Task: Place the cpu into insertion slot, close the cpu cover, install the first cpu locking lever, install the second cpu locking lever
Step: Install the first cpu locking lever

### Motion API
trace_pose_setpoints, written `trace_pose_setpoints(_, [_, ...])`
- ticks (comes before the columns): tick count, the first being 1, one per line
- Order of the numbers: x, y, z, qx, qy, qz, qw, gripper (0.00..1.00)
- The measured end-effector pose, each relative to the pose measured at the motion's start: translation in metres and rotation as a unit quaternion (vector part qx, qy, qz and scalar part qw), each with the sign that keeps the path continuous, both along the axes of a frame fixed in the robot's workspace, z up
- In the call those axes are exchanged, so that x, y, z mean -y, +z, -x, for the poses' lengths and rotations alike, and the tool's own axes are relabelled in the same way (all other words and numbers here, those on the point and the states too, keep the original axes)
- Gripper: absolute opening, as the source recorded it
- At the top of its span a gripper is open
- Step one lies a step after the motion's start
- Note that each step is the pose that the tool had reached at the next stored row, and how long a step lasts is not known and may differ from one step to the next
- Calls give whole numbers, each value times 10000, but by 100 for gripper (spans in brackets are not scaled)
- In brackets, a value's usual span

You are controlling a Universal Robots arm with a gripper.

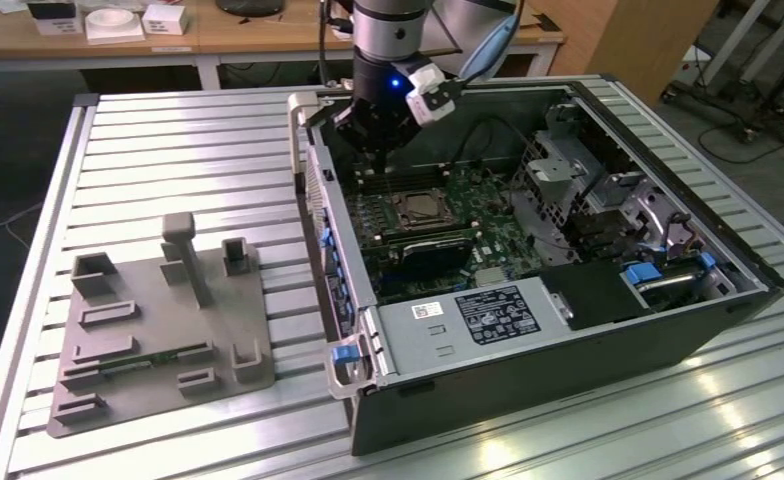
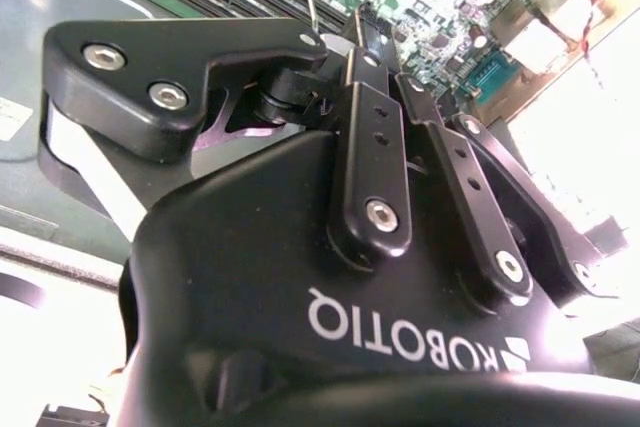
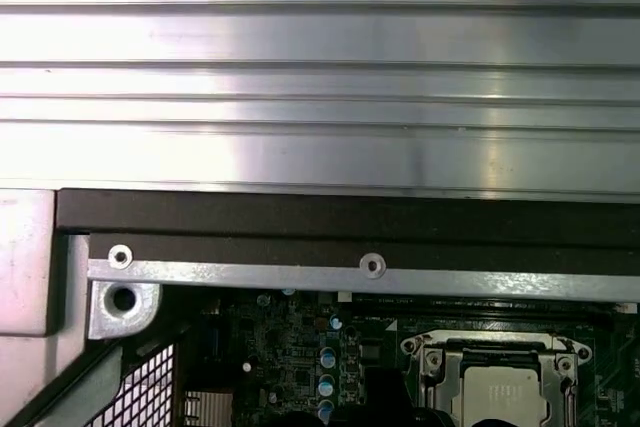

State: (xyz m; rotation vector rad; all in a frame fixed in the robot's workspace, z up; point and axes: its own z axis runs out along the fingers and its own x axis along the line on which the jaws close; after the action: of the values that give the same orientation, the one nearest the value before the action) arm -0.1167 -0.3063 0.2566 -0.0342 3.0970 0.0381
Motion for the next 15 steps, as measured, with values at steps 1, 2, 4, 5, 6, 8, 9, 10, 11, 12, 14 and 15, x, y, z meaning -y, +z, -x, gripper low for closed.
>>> trace_pose_setpoints(1, [-2,0,0,0,0,0,10000,11])
trace_pose_setpoints(2, [-4,0,0,0,1,0,10000,11])
trace_pose_setpoints(4, [-10,0,-3,0,1,0,10000,11])
trace_pose_setpoints(5, [-14,-1,-5,0,0,0,10000,11])
trace_pose_setpoints(6, [-18,-1,-8,0,0,0,10000,11])
trace_pose_setpoints(8, [-25,-1,-16,0,0,0,10000,11])
trace_pose_setpoints(9, [-28,-1,-22,0,0,0,10000,11])
trace_pose_setpoints(10, [-29,-2,-29,0,0,0,10000,11])
trace_pose_setpoints(11, [-31,-2,-37,0,0,0,10000,11])
trace_pose_setpoints(12, [-31,-2,-46,0,0,0,10000,11])
trace_pose_setpoints(14, [-31,-2,-69,0,0,0,10000,11])
trace_pose_setpoints(15, [-31,-3,-80,0,0,0,10000,11])
